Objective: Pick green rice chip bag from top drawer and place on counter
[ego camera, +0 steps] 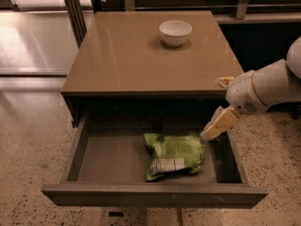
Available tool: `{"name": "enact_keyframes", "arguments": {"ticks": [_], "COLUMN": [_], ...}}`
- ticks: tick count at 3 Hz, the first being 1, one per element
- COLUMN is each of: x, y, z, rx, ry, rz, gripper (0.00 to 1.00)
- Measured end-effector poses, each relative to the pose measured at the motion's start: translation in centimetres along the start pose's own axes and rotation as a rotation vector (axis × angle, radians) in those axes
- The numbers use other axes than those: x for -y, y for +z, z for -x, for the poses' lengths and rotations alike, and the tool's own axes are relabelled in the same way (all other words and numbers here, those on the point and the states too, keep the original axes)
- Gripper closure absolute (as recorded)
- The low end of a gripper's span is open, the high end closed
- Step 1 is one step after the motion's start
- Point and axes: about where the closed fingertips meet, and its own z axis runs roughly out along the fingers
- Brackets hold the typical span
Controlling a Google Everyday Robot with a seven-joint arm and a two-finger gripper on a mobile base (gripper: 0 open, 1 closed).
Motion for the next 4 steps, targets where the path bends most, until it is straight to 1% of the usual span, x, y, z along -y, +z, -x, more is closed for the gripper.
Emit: {"name": "enact_keyframes", "arguments": {"ticks": [1,2,3,4], "x": [-0.5,-0.9,-1.3,-1.6], "y": [-0.5,1.2,3.7,6.6], "z": [-0.8,-2.5,-4.0,-4.5], "rx": [-0.008,0.046,0.108,0.127], "ry": [0.018,0.087,0.147,0.154], "rz": [0.005,0.032,0.049,0.054], "gripper": [0.00,0.00,0.00,0.00]}}
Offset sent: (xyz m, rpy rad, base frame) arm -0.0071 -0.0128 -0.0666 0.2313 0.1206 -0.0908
